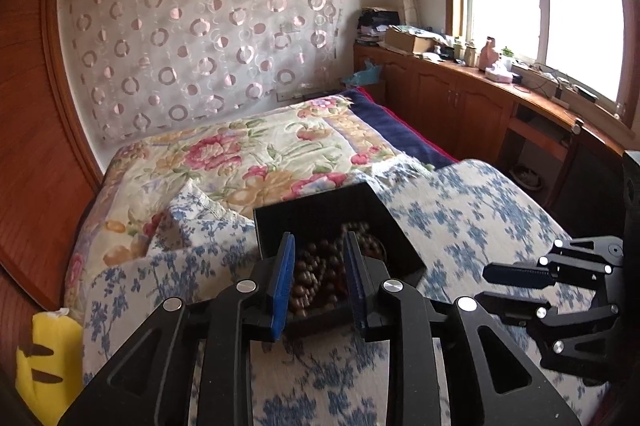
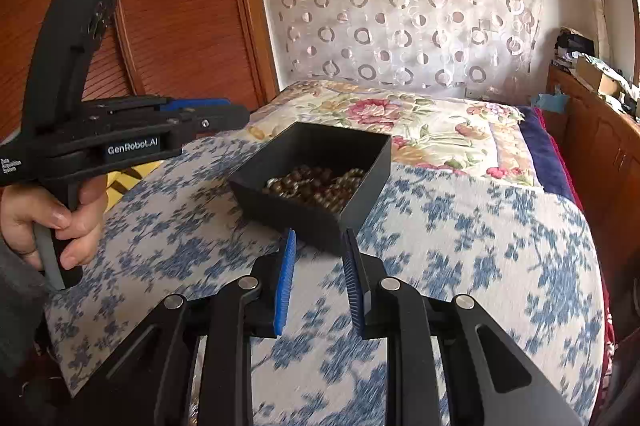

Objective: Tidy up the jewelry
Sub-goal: 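Move both tools back to the gem hair combs on the bed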

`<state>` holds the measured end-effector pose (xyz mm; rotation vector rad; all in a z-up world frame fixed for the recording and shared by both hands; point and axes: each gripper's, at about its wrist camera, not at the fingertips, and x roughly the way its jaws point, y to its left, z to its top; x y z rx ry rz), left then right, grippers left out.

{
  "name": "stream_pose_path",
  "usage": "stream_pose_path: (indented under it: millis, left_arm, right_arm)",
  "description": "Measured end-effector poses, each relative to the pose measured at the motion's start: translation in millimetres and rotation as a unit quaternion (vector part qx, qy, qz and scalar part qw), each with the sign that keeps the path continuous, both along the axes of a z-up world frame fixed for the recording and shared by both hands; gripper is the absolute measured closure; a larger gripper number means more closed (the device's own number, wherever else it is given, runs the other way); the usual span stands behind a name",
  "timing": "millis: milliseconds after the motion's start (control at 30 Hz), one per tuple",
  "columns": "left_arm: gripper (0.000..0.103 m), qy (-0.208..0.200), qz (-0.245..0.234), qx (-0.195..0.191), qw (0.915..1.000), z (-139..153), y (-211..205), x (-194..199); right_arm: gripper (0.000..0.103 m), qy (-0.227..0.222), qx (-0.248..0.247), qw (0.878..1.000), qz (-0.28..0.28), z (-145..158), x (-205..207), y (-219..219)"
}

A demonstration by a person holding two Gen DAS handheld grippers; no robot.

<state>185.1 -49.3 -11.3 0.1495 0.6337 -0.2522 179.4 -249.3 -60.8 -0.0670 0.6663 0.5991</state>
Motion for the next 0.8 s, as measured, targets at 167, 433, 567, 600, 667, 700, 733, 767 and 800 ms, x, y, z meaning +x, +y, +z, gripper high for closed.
stream_pose_path:
  millis: [167,433,567,600,667,700,733,767,800]
  left_arm:
    - [0.071,0.004,-0.011,-0.004,0.9999,-6.0,1.3,-19.5]
    - [0.061,0.016,-0.019,-0.012,0.9996,-24.8,7.8,-56.5]
    - [0.055,0.027,-0.018,-0.011,0.9994,-38.5,14.6,-72.0]
    - [0.055,0.030,-0.015,-0.010,0.9994,-42.3,16.4,-75.6]
    - [0.052,0.037,-0.011,-0.012,0.9992,-48.5,21.1,-81.9]
    - [0.047,0.042,-0.008,-0.016,0.9990,-52.8,24.4,-86.0]
    - [0.047,0.045,-0.007,-0.019,0.9988,-55.9,27.4,-89.3]
    - [0.047,0.049,-0.005,-0.021,0.9986,-59.5,30.6,-92.7]
    - [0.047,0.053,-0.003,-0.022,0.9984,-62.8,33.1,-95.2]
  right_arm:
    - [0.077,0.009,0.001,1.000,0.003,-4.4,-20.9,-2.0]
    - [0.077,0.018,-0.005,1.000,0.015,-15.4,-53.2,0.2]
    - [0.066,0.028,-0.004,0.999,0.020,-21.1,-66.1,-0.5]
    - [0.066,0.030,-0.005,0.999,0.021,-22.3,-68.3,-0.6]
    - [0.066,0.031,-0.014,0.999,0.023,-26.2,-74.6,0.7]
    - [0.066,0.034,-0.017,0.999,0.025,-28.1,-77.1,1.2]
    - [0.065,0.037,-0.018,0.999,0.027,-30.2,-79.2,1.6]
    - [0.061,0.041,-0.019,0.999,0.030,-32.5,-81.2,2.3]
    - [0.058,0.045,-0.021,0.998,0.034,-34.6,-83.0,3.7]
